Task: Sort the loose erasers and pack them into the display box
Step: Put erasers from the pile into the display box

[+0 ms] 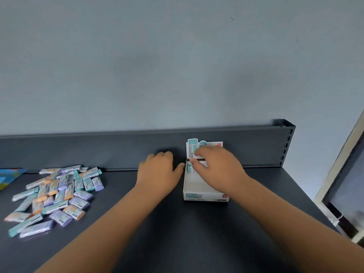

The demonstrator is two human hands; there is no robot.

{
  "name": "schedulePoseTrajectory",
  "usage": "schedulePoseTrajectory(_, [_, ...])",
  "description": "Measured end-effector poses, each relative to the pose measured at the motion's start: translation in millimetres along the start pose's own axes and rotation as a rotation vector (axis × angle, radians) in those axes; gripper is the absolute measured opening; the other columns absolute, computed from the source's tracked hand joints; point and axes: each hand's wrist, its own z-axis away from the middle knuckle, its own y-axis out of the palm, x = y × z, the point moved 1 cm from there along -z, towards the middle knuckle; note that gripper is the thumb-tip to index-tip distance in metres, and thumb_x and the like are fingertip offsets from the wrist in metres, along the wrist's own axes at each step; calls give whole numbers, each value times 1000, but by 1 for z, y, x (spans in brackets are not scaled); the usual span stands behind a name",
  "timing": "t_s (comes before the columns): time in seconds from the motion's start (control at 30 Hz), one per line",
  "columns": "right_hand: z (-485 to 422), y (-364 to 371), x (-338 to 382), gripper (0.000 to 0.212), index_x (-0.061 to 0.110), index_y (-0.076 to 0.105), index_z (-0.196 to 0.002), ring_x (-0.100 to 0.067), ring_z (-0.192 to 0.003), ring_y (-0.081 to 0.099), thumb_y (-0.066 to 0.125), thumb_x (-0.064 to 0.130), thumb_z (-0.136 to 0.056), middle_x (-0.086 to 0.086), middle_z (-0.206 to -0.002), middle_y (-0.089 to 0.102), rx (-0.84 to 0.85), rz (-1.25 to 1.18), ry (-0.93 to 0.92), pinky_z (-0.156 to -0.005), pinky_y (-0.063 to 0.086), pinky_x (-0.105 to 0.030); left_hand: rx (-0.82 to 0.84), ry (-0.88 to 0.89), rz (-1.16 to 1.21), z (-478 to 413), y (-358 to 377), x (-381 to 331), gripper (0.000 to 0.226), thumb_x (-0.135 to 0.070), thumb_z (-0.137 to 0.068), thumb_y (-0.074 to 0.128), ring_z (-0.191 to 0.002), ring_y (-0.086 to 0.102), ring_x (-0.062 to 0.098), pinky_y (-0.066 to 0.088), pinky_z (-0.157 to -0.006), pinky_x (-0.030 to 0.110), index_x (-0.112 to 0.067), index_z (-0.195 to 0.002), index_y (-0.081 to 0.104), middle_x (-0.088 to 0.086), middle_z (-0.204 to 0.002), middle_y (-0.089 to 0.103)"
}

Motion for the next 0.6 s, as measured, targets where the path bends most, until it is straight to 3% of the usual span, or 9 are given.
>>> schedulePoseTrajectory(0.2, [19, -3, 45, 54, 20, 53, -134, -24, -127, 50, 35, 58, -101, -2, -135, 60, 130, -65, 32, -101, 46, -42, 13, 43, -146, 32, -6, 22, 60, -68, -92, 25, -114, 57, 24, 48, -94, 43, -24, -113, 60, -6, -118, 66])
schedulePoseTrajectory(0.33, [25, 8, 72, 55, 18, 52, -135, -23, -128, 50, 37, 59, -100, -2, -137, 58, 136, -108, 55, -101, 47, -42, 21, 63, -142, 48, -15, 41, 66, -67, -89, 19, -120, 56, 22, 45, -101, 45, -26, -120, 61, -8, -122, 65])
schedulePoseTrajectory(0.6, [38, 25, 130, 63, 22, 43, -149, -18, -139, 42, 40, 60, -99, 3, -152, 47, 157, -124, 60, -109, 42, -39, -8, 88, -124, 77, -36, 117, 78, -73, -85, 10, -120, 55, 24, 45, -99, 46, -25, -116, 62, -6, -123, 65])
